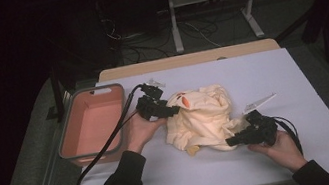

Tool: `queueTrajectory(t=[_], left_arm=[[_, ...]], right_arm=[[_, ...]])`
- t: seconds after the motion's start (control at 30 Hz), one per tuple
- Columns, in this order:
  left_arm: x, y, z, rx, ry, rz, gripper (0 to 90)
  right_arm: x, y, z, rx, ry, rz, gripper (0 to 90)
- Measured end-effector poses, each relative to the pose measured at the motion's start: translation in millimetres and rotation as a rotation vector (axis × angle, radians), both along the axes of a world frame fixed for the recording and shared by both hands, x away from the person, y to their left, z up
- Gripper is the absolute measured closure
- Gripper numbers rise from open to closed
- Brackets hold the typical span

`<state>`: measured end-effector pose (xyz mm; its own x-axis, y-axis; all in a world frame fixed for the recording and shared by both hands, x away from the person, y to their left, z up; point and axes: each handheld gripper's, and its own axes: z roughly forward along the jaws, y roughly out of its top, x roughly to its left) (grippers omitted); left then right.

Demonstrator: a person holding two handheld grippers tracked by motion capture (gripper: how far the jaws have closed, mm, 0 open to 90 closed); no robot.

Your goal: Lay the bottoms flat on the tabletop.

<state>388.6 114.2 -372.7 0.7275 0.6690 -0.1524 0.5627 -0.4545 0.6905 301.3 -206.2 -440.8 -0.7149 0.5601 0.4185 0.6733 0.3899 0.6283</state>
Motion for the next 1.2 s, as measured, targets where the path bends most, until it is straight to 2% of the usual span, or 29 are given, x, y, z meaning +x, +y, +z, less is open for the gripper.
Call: queueTrajectory(t=[0.03,0.13,0.27,0.4,0.5,0.57,0.73,0.87,0.93,1.07,1.13,1.2], left_arm=[[-2.8,3.0,3.0,-0.033,0.011,-0.018,40.8],[-12.1,5.0,5.1,-0.097,0.037,-0.069,39.5],[-27.5,-7.2,-2.4,-0.111,0.047,-0.148,38.3],[-42.0,-22.9,-19.2,-0.128,0.056,-0.214,38.3],[-52.1,-35.1,-34.0,-0.123,0.057,-0.266,38.3],[-56.3,-39.7,-38.3,-0.123,0.063,-0.290,38.3],[-65.9,-44.1,-44.2,-0.132,0.054,-0.309,38.9],[-72.8,-51.7,-55.6,-0.090,0.077,-0.337,40.5],[-73.7,-53.7,-60.5,-0.059,0.083,-0.342,46.3],[-73.5,-56.2,-66.9,-0.038,0.099,-0.361,69.8],[-72.9,-57.0,-70.5,-0.021,0.115,-0.381,81.4],[-71.7,-57.0,-73.9,0.009,0.128,-0.398,84.2]], right_arm=[[0.1,-0.3,0.3,0.002,-0.002,-0.001,81.4],[-0.1,-0.7,1.0,0.007,-0.002,-0.002,81.4],[-0.5,0.3,0.7,0.005,-0.006,-0.005,81.4],[-1.5,2.0,1.0,0.008,-0.006,-0.008,81.2],[-2.4,3.7,0.8,0.010,-0.002,-0.014,81.1],[-3.0,4.9,0.6,0.010,-0.006,-0.015,81.2],[-5.3,7.5,1.6,0.013,-0.011,-0.024,81.1],[-6.5,9.5,2.4,0.017,-0.017,-0.028,81.1],[-7.6,10.9,2.7,0.016,-0.016,-0.028,80.9],[-9.3,13.8,3.2,0.003,-0.021,-0.021,79.7],[-9.7,13.9,4.8,0.004,-0.026,-0.017,75.6],[-10.9,12.3,9.6,0.005,-0.040,-0.025,71.8]])
